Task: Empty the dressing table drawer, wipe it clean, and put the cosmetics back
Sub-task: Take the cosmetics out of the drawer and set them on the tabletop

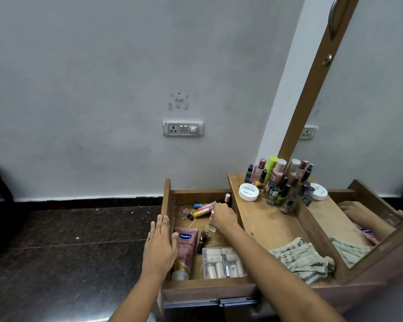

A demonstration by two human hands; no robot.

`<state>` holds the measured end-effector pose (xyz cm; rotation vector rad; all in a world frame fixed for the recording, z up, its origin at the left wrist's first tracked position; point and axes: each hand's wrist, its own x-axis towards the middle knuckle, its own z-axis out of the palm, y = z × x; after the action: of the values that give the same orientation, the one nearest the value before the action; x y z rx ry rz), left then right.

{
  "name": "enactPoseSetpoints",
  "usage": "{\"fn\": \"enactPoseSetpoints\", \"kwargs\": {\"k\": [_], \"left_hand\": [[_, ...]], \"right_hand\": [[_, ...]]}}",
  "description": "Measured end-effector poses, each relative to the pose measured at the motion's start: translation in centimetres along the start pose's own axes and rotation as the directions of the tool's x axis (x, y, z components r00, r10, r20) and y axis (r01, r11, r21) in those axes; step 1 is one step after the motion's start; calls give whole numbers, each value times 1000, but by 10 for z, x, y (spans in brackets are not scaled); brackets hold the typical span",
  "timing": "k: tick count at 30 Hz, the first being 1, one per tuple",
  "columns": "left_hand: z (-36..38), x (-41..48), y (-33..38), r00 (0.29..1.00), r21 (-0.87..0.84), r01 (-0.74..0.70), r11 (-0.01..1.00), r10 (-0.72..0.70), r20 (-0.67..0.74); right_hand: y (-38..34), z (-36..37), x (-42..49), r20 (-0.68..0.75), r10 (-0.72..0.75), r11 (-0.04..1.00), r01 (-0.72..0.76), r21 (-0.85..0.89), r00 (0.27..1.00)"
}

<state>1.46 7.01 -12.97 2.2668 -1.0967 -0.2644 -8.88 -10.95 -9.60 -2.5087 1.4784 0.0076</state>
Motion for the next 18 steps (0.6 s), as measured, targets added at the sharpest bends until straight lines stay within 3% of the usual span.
{"fn": "enactPoseSetpoints", "kwargs": {"k": [5, 10, 18], "left_hand": [[0, 0, 0, 1000, -11, -2, 1000, 2, -5], [1, 0, 0, 1000, -3, 1, 1000, -1, -7], [1, 1, 0, 1000, 15, -2, 1000, 2, -4]], "right_hand": [[10, 4, -4, 25, 77, 949, -81, 304, 997], [12, 9, -12, 52, 107, 903, -119, 412, 993], [18, -27, -27, -155, -57, 814, 136, 565, 986]]}}
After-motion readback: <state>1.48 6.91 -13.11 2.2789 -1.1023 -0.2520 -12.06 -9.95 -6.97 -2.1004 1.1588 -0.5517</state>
